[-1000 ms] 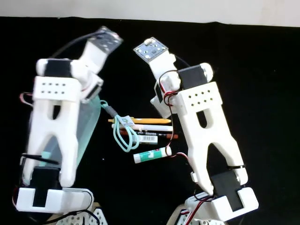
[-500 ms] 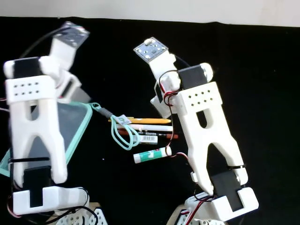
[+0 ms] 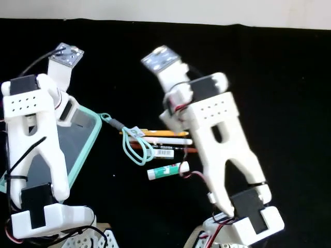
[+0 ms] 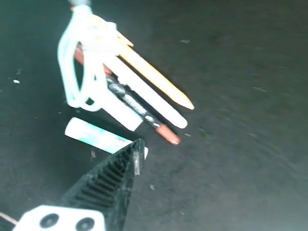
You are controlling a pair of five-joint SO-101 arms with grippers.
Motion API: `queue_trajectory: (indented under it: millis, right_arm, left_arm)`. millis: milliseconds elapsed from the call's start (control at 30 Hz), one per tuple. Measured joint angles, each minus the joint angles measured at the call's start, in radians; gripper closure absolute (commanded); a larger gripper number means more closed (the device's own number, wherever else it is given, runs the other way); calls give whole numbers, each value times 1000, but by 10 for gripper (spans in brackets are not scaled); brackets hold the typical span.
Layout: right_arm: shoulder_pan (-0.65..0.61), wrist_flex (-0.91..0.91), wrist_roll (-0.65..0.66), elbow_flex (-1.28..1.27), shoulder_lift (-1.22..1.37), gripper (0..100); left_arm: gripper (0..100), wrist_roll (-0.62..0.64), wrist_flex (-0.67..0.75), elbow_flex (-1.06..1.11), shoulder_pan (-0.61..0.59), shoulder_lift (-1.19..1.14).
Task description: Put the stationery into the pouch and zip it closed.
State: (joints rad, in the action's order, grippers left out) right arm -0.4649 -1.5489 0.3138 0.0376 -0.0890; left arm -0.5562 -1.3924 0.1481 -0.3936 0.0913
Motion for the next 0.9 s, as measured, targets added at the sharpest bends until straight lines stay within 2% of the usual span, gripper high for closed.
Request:
queue_trajectory:
  millis: [167, 367, 633, 900]
  right_arm:
    - [-133, 239, -132, -198, 0, 361]
    - [-189, 509, -206, -353, 0, 361]
    - [-207, 663, -213, -476, 0, 361]
    - [-261, 704, -213, -496, 14, 361]
  left_arm:
    - [659, 0, 8, 0, -46, 0]
    - [659, 0, 8, 0, -121, 0]
    - [659, 0, 8, 0, -144, 0]
    - [659, 0, 8, 0, -144, 0]
